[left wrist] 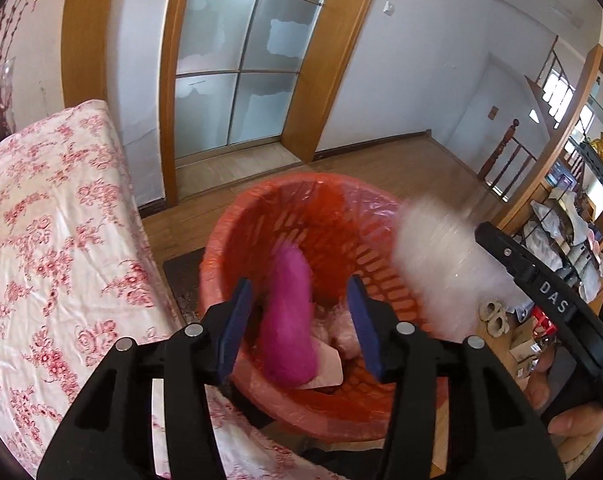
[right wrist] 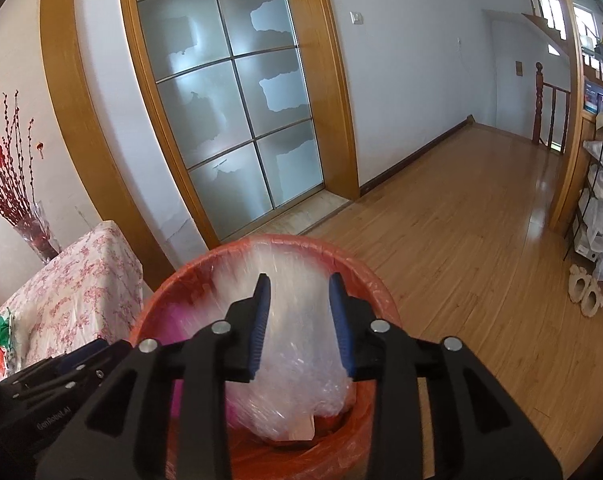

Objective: Collect trash
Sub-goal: 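Carry the pink bag and bubble wrap over the wastebasket and release both, then grasp the orange bag with the left gripper while the right grasps the green bag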

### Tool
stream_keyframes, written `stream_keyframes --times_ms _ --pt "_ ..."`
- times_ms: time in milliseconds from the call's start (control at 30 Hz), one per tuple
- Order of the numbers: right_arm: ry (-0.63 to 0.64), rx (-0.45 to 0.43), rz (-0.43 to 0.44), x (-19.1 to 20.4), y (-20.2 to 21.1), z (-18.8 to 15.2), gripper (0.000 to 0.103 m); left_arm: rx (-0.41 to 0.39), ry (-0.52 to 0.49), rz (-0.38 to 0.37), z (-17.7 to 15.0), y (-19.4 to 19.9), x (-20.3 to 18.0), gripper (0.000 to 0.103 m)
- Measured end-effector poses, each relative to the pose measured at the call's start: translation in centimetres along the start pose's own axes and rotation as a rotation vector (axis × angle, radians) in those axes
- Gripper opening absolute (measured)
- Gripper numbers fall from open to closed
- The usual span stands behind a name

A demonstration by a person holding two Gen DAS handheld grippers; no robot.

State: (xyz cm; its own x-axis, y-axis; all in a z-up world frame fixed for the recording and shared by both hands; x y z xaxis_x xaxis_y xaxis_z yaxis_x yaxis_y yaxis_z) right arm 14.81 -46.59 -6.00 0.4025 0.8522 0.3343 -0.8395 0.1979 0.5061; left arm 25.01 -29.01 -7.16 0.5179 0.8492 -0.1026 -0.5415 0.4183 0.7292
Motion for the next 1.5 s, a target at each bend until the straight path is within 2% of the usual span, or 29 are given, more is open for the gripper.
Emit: stream_keyframes --times_ms 33,133,200,300,500,700,967,1200,1333,1400,1500 --pt "-0.002 0.002 -0.001 0.0 0.0 -0.2 0.039 0.000 0.010 0.012 0.0 0.1 0.5 0.055" --pt "0.014 -0.005 -0.018 0.2 0.3 -0.5 0.057 -0.017 0.037 0.060 -0.2 0.7 2.2 0.067" --pt "0.038 -0.016 -0.037 0.4 0.7 -0.6 0.072 -0.034 0.042 0.091 -0.3 1.3 3.1 0.072" --pt "0.075 -0.022 -0.052 1.1 1.0 -0.8 0.081 -0.057 0.043 0.140 -0.8 2.3 5.2 0.079" --pt "0.125 -0.022 -0.052 3.2 1.2 -1.4 0.093 -0.081 0.080 0.241 -1.5 4.4 9.9 0.088" --pt "0.167 -0.004 -0.020 5.8 1.3 -2.1 0.097 -0.084 0.142 0.339 -2.2 6.0 15.2 0.090" --pt "0.246 0.032 0.045 10.6 1.0 -3.3 0.097 -0.092 0.203 0.467 -3.7 8.7 22.7 0.090" --pt "0.273 0.056 0.107 14.2 0.3 -4.5 0.097 -0.105 0.314 0.569 -4.7 11.3 30.7 0.090" --pt "0.303 0.066 0.131 16.1 0.1 -5.0 0.097 -0.133 0.303 0.669 -4.4 11.9 34.6 0.090" --pt "0.314 0.070 0.135 16.6 -0.1 -5.1 0.097 -0.121 0.292 0.689 -4.0 11.5 36.0 0.090" --pt "0.325 0.082 0.134 17.1 -0.5 -5.5 0.097 -0.085 0.331 0.659 -3.2 10.2 38.3 0.087"
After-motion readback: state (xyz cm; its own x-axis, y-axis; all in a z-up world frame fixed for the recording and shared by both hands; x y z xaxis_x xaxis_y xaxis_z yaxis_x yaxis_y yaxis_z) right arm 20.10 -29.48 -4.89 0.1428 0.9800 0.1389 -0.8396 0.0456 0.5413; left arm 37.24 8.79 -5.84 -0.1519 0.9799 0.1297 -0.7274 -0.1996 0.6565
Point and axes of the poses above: each gripper's, at about its wrist camera, not at the fingertips, and y roughly against the way its jaws point, x to its left, z to its top, the point moved 6 cm from there along -y, roughly the way its jaws point, and after that the axes turned 13 degrees about z, right-handed, at the moved point
